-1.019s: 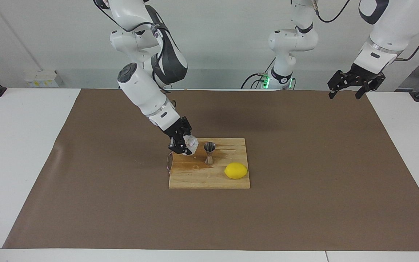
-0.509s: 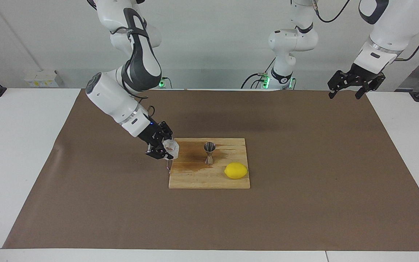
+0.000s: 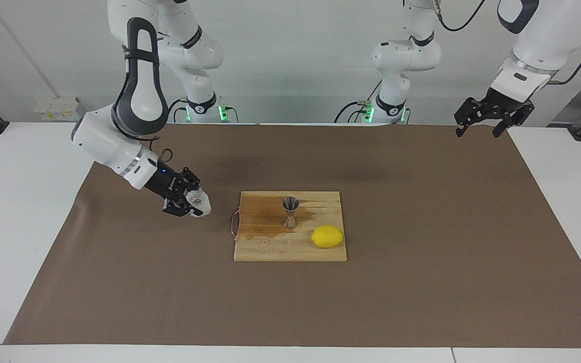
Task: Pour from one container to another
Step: 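Tilt the white cup upright and carry it back off the board, then lower the white cup onto the table and open the right gripper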
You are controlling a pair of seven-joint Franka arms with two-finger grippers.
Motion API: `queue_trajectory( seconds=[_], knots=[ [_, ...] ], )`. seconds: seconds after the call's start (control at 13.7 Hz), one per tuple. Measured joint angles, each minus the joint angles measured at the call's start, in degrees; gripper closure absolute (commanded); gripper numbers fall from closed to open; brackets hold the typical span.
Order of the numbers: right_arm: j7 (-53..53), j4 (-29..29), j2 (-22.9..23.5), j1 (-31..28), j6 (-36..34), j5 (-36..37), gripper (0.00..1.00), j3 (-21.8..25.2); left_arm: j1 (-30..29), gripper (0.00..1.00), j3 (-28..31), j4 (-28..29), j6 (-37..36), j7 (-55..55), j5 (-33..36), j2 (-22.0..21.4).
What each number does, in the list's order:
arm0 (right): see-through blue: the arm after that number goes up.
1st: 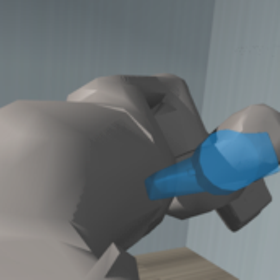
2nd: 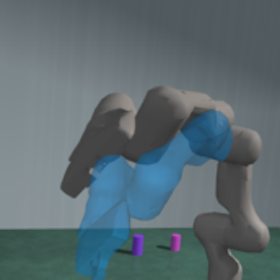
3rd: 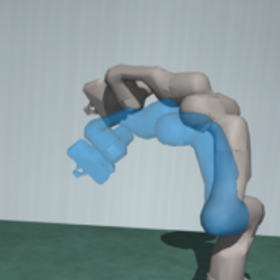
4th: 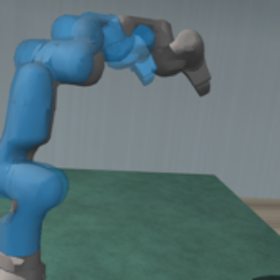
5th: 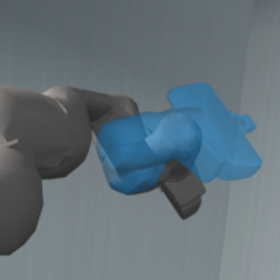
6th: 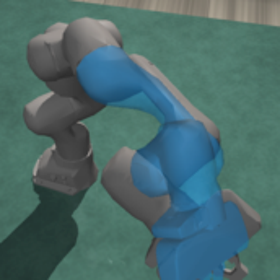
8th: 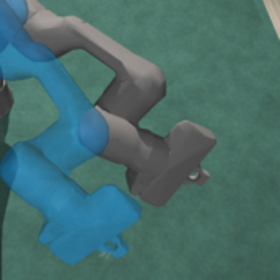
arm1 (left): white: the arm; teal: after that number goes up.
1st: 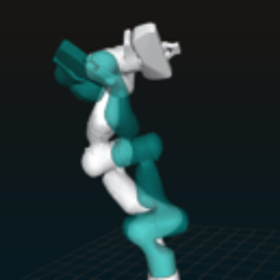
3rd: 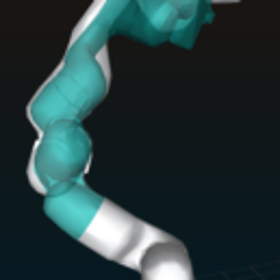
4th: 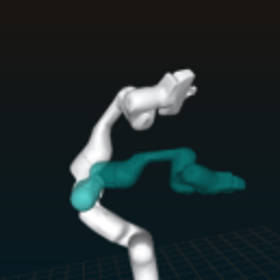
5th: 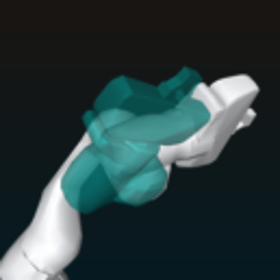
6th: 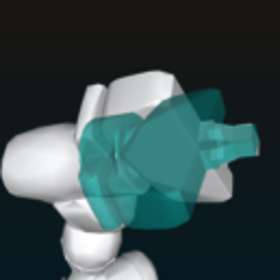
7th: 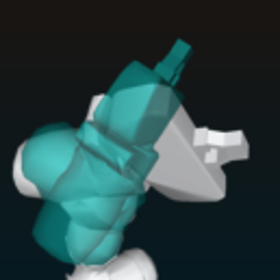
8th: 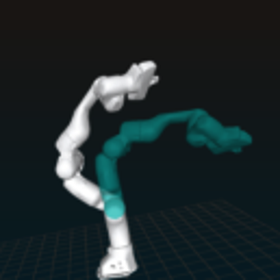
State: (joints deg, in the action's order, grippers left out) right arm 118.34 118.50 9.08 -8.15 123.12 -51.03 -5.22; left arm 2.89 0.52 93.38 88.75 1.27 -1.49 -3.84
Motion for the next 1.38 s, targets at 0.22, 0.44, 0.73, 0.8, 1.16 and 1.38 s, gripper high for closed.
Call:
queue_trajectory(
  seconds=[0.22,0.44,0.73,0.8,1.16,1.38],
  knots=[
    [6.76,3.36,0.03,-2.90,0.01,-0.84,0.89,0.02,0.00,0.00,0.00,0.00,0.00,0.00,0.00,0.00],
    [11.30,4.92,0.85,-4.29,0.04,-0.89,0.89,0.01,0.00,0.00,0.00,0.00,-0.01,0.00,0.00,0.00],
    [20.81,5.78,7.31,-6.58,0.40,-5.19,0.77,0.03,0.00,0.00,0.00,0.00,-0.01,0.00,0.00,0.00],
    [22.07,5.58,8.12,-7.03,-0.06,-6.36,0.52,0.02,0.00,0.00,0.00,0.00,-0.01,0.00,0.00,0.00],
    [22.24,5.25,8.08,-7.21,0.20,-6.38,0.00,-0.01,0.00,0.00,0.00,0.00,-0.01,0.00,0.00,0.00],
    [16.70,4.20,5.26,-6.93,0.81,-3.57,0.00,-0.18,0.00,0.00,0.00,0.00,-0.02,0.00,0.00,0.00]
  ],
)
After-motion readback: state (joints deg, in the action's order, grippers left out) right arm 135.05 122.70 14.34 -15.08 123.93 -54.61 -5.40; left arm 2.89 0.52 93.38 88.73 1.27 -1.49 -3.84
